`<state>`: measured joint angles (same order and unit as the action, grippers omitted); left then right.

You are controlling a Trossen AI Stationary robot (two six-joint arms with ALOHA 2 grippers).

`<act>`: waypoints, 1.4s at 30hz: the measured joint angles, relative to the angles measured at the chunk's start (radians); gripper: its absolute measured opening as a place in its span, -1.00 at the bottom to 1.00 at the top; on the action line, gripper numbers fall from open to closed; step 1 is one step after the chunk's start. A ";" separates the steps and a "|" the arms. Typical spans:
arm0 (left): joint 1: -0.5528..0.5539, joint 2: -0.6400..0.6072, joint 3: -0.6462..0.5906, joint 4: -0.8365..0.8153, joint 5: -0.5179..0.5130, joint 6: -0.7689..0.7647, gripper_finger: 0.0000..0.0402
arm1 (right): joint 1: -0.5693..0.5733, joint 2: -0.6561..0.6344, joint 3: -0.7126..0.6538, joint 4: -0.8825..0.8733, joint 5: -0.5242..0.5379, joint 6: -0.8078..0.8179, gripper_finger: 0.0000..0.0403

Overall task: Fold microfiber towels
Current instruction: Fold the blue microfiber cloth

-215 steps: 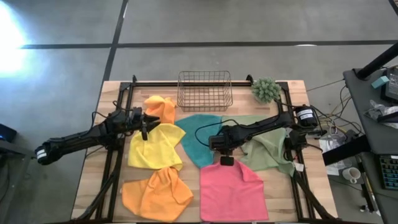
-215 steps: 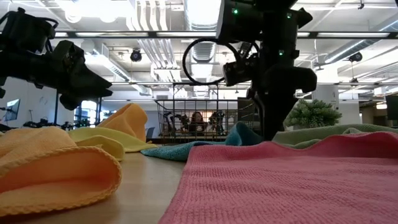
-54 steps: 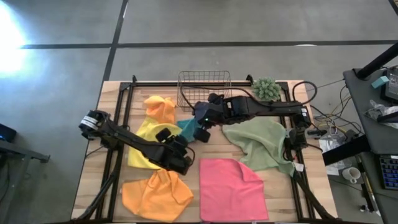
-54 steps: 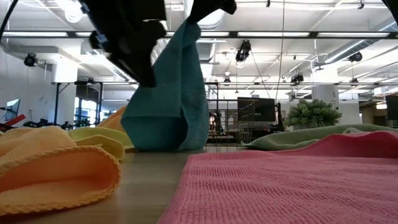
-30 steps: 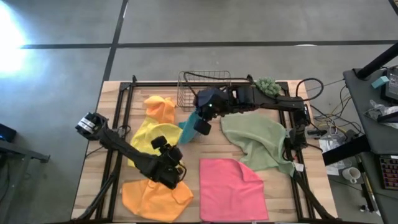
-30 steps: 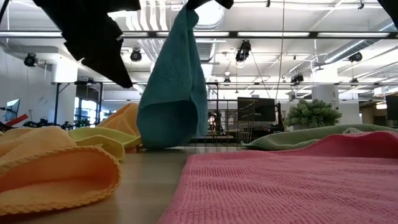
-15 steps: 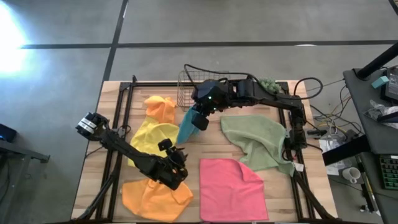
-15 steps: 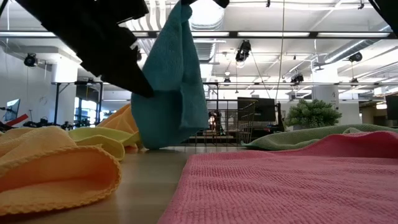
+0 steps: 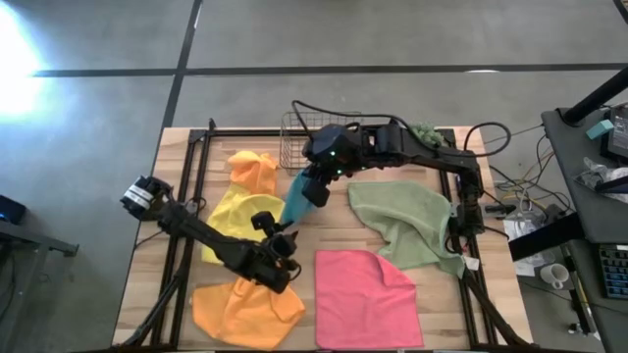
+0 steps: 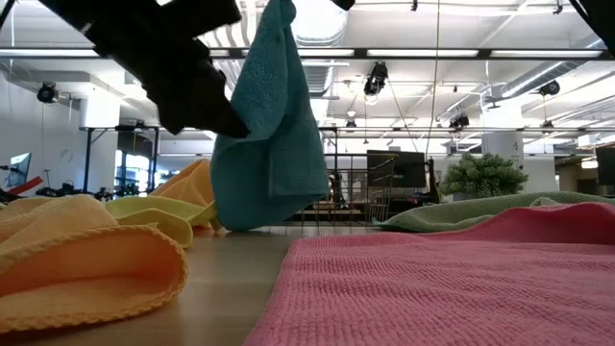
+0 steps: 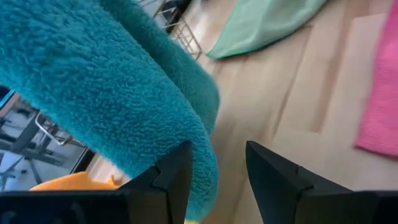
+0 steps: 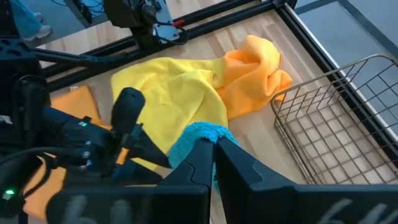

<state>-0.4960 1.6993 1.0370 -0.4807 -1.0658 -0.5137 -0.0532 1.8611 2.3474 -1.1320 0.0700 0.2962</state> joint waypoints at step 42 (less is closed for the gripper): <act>0.143 -0.361 -0.252 0.105 0.364 0.420 -0.32 | 0.324 -0.002 -0.280 -0.438 0.053 0.057 -0.96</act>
<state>-0.3534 1.3380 0.7847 -0.3761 -0.7014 -0.0934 0.2712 1.8591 2.0672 -1.5698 0.1231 0.3534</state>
